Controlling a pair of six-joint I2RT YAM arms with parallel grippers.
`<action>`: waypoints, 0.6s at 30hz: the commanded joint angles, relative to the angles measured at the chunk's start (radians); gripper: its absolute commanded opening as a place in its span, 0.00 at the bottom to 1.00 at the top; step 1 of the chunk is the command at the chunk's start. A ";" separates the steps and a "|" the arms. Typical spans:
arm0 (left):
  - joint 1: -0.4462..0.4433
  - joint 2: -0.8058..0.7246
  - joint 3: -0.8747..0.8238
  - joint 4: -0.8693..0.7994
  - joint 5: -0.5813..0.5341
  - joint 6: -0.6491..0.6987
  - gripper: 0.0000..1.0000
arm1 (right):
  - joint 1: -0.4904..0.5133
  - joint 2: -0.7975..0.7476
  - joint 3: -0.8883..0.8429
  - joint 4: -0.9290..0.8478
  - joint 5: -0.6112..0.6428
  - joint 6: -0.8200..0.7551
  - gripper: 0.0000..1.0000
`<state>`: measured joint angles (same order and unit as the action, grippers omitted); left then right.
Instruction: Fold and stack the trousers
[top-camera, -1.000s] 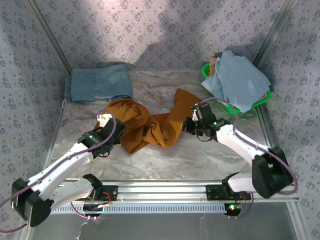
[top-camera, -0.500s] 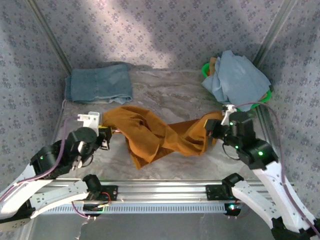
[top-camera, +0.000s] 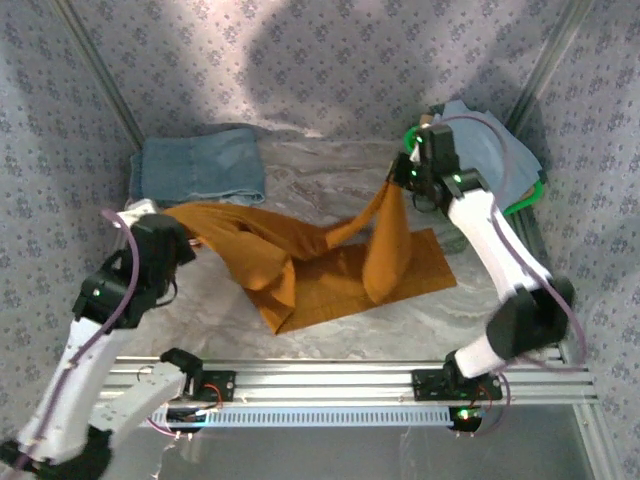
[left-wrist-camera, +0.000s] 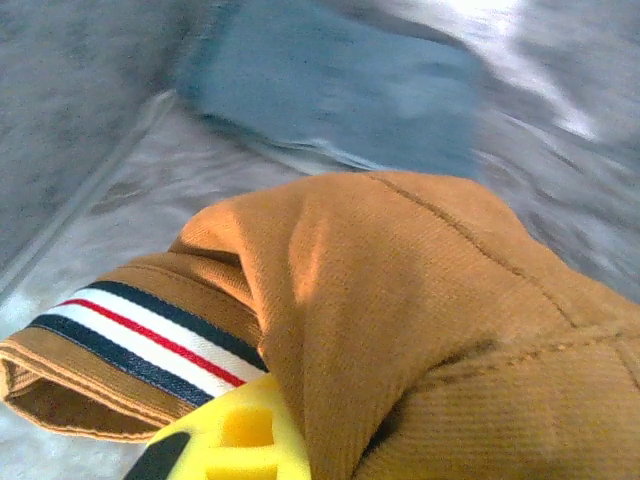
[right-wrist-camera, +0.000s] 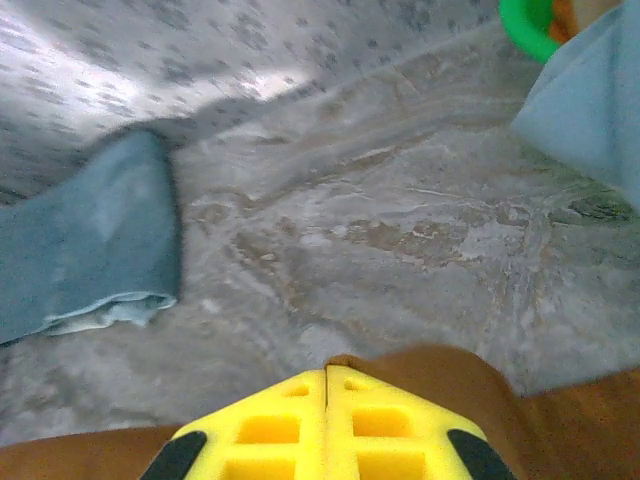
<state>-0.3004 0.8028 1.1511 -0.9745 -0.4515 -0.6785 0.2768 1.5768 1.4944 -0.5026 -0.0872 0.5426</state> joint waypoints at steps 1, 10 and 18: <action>0.327 0.063 -0.059 0.143 0.383 -0.019 0.00 | -0.013 0.164 0.203 0.021 -0.045 -0.037 0.00; 0.492 0.239 -0.159 0.285 0.533 0.011 0.53 | 0.041 0.278 0.330 -0.091 -0.010 -0.100 0.66; 0.409 0.152 -0.148 0.185 0.404 0.035 0.99 | 0.210 -0.039 -0.128 0.007 0.053 -0.080 0.69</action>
<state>0.1627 1.0054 0.9630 -0.7570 0.0055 -0.6674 0.4496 1.6104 1.4803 -0.5194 -0.0589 0.4587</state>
